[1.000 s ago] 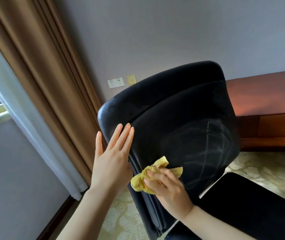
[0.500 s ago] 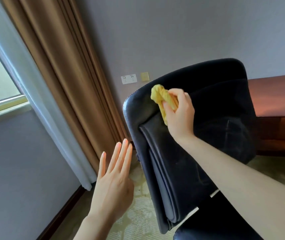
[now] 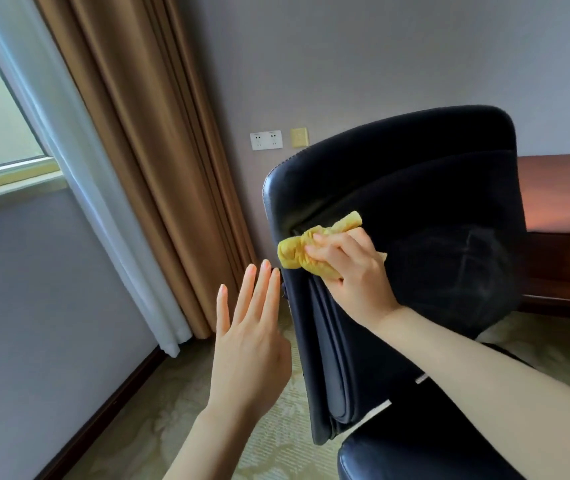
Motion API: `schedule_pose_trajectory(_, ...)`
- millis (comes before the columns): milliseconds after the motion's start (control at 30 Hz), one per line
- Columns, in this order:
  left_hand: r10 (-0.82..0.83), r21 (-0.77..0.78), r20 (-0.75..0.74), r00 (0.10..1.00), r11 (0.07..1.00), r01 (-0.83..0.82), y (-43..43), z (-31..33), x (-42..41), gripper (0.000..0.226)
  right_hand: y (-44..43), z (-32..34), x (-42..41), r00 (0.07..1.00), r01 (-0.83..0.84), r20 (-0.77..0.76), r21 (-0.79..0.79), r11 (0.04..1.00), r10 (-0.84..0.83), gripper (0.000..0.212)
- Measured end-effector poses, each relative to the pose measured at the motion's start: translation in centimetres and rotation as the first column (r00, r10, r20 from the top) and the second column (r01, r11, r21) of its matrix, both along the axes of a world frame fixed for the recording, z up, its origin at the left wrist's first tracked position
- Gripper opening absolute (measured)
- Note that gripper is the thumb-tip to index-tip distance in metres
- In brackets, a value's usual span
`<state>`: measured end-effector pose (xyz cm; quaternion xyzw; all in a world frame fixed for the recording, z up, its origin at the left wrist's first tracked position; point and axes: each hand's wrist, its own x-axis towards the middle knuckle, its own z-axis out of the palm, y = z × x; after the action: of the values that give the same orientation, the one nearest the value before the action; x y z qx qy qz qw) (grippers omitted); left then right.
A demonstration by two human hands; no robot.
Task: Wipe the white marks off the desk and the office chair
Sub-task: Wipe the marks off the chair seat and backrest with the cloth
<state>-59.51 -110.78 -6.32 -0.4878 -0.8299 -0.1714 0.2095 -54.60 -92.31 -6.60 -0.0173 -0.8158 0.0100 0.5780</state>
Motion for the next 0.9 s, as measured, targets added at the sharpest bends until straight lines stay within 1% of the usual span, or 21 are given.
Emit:
schedule_pose_trajectory(133,-0.021,-0.005,-0.009,1.000,1.000,0.021,0.9,-0.6,0.9,0.083,0.3,-3.9,2.3,0.996,-0.055,0.072,0.068,0.996,0.050,0.023)
schedule_pose_trajectory(200,-0.035,-0.019,-0.007,0.999,0.999,0.035,1.3,-0.5,1.4,0.082,0.4,-5.5,3.3,0.993,-0.067,0.108,0.094,0.993,0.057,0.022)
schedule_pose_trajectory(300,-0.051,-0.031,-0.019,0.999,0.998,0.051,2.2,-0.7,2.0,0.084,0.7,-7.9,4.7,0.979,-0.128,0.177,0.121,0.984,0.106,0.023)
schedule_pose_trajectory(367,-0.045,-0.047,-0.041,0.998,0.998,0.043,2.9,-0.9,2.3,0.085,1.1,-9.2,5.6,0.969,-0.169,0.208,0.159,0.973,0.134,0.016)
schedule_pose_trajectory(467,-0.008,-0.106,-0.083,0.996,0.994,-0.001,3.7,-0.7,2.9,0.089,2.6,-9.8,6.8,0.944,-0.235,0.297,0.295,0.926,0.144,0.013)
schedule_pose_trajectory(533,0.012,-0.135,-0.128,0.992,0.990,-0.029,3.9,-0.7,2.9,0.091,3.9,-9.1,7.3,0.915,-0.265,0.392,0.413,0.871,0.093,0.014)
schedule_pose_trajectory(600,0.016,-0.154,-0.162,0.987,0.987,-0.041,3.9,-0.8,2.6,0.091,5.0,-7.8,7.4,0.898,-0.273,0.439,0.474,0.837,0.044,0.018)
schedule_pose_trajectory(667,0.011,-0.174,-0.186,0.983,0.984,-0.044,3.9,-0.9,2.1,0.091,6.2,-6.1,7.3,0.911,-0.223,0.412,0.458,0.860,0.016,0.020)
schedule_pose_trajectory(733,0.016,-0.193,-0.195,0.981,0.980,-0.054,3.9,-1.0,1.8,0.091,7.3,-3.9,6.9,0.929,-0.148,0.370,0.397,0.906,-0.010,0.020)
schedule_pose_trajectory(800,0.029,-0.206,-0.189,0.982,0.976,-0.068,4.0,-1.1,1.7,0.092,8.1,-1.3,6.3,0.936,-0.093,0.352,0.288,0.953,-0.015,0.018)
schedule_pose_trajectory(900,0.046,-0.206,-0.167,0.985,0.975,-0.081,4.2,-1.3,1.7,0.091,7.9,2.5,5.3,0.960,0.006,0.279,0.050,0.999,-0.019,0.023)
